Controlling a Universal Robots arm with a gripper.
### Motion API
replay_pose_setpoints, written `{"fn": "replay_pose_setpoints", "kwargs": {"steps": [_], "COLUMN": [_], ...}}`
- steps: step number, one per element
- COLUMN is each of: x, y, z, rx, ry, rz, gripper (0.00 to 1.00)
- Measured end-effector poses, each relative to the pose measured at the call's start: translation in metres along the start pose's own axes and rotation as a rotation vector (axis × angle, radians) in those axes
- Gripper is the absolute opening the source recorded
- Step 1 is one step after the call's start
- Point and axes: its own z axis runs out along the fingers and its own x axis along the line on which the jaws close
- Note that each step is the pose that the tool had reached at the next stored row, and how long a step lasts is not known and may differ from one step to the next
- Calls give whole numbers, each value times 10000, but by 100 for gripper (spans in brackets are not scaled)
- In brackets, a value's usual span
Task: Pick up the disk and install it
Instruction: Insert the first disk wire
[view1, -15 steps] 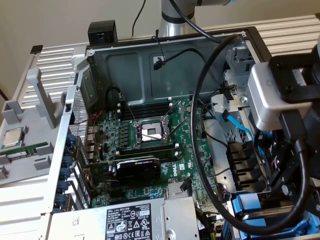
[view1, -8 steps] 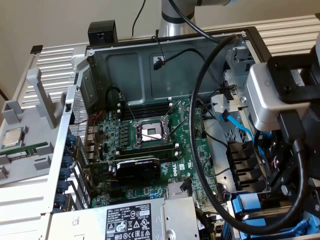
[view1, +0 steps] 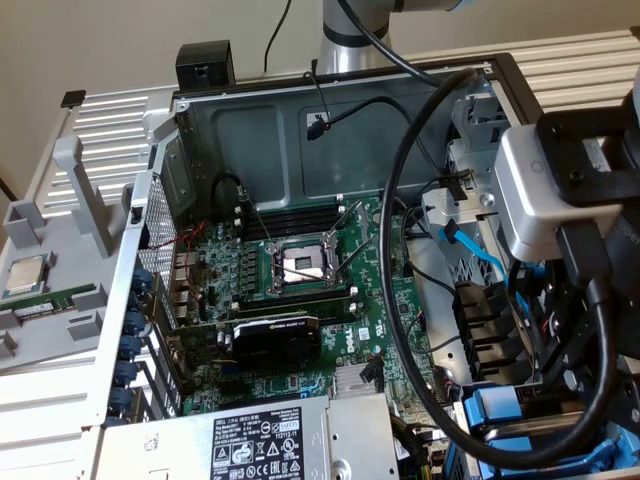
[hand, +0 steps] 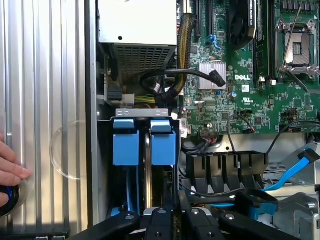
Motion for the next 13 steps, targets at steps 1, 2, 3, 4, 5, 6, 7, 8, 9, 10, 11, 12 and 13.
{"fn": "replay_pose_setpoints", "kwargs": {"steps": [1, 2, 3, 4, 5, 6, 7, 8, 9, 10, 11, 12, 13], "x": [0, 0, 0, -1, 0, 0, 0, 0, 0, -1, -1, -1, -2], "y": [0, 0, 0, 2, 5, 9, 11, 13, 14, 14, 15, 16, 17], "z": [0, 0, -1, -1, -1, -1, -1, -1, -1, -2, -4, -7, -11], "rx": [8, 13, 20, 30, 40, 56, 69, 81, 92, 104, 115, 126, 132], "ry": [2, 3, 4, 3, 3, 3, 3, 2, 1, 1, 0, 1, 2], "rz": [-1, -2, -4, -4, -5, -7, -10, -11, -13, -15, -16, -18, -19], "gripper": [16, 16, 16, 16, 16, 16, 16, 16, 16, 16, 16, 16, 16]}}
